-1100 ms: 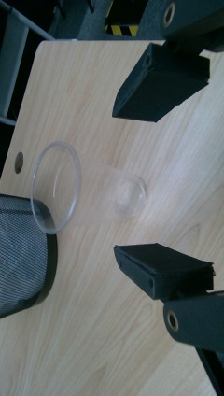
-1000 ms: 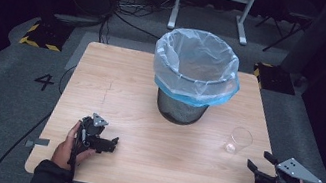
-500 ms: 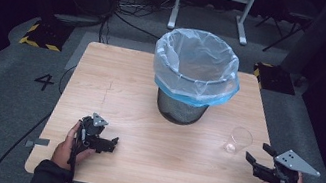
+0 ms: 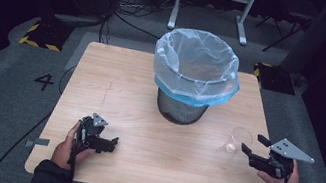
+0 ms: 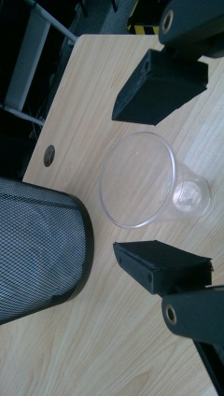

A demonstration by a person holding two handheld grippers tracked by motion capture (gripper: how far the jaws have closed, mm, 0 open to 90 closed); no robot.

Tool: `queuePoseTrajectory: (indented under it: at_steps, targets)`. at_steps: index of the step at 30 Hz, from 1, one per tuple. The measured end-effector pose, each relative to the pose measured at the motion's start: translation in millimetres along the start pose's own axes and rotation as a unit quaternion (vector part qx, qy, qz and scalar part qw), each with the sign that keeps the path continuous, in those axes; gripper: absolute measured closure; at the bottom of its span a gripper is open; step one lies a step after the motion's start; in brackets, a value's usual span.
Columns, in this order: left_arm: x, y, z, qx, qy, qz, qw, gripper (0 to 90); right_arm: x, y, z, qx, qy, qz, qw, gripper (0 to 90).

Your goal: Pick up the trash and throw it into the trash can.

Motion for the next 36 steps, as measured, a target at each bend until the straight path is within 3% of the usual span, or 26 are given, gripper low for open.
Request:
queuePoseTrajectory:
  at_steps: [18,36]
  targets:
    - [0.0,0.0,0.0,0.0,0.0,0.0,1.0,0.0,6.8,27.4,10.6,0.033,-0.008,0.02,0.9992,35.3]
    - [0.0,0.0,0.0,0.0,0.0,0.0,1.0,0.0,-10.2,43.2,7.2,0.031,-0.01,0.06,0.9977,62.2]
Point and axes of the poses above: each handheld gripper's, and its own axes: y roughly forward along the jaws, x roughly out of its top, z roughly to its left, the point moved 1 cm from there along y, roughly forward along the jaws, and after that the axes turned 5 degrees about x, right-handed, at the moved point
